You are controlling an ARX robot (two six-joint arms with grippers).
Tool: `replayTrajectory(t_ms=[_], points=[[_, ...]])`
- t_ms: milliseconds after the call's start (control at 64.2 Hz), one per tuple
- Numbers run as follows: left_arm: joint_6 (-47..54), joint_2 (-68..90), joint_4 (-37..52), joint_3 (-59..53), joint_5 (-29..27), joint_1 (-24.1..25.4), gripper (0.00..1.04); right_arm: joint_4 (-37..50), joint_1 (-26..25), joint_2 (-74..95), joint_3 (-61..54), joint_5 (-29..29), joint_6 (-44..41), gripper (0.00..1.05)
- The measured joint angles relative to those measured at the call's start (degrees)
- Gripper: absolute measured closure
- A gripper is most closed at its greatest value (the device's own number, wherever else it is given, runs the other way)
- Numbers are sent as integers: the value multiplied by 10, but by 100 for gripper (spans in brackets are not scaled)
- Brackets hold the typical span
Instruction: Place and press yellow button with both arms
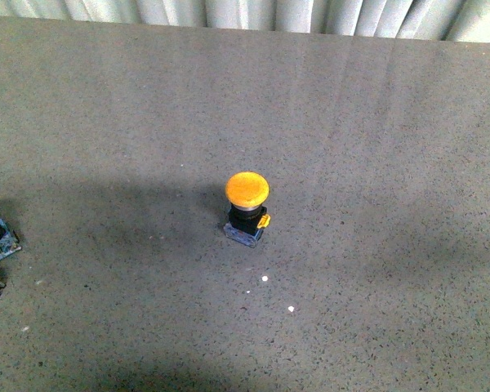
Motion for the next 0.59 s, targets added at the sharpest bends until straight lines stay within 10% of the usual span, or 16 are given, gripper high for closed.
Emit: replayTrajectory(t_ms=[374,592], points=[[1,0,0,0,0,0,8,0,0,0,0,0,0,8],[1,0,0,0,0,0,9,0,0,0,0,0,0,9]])
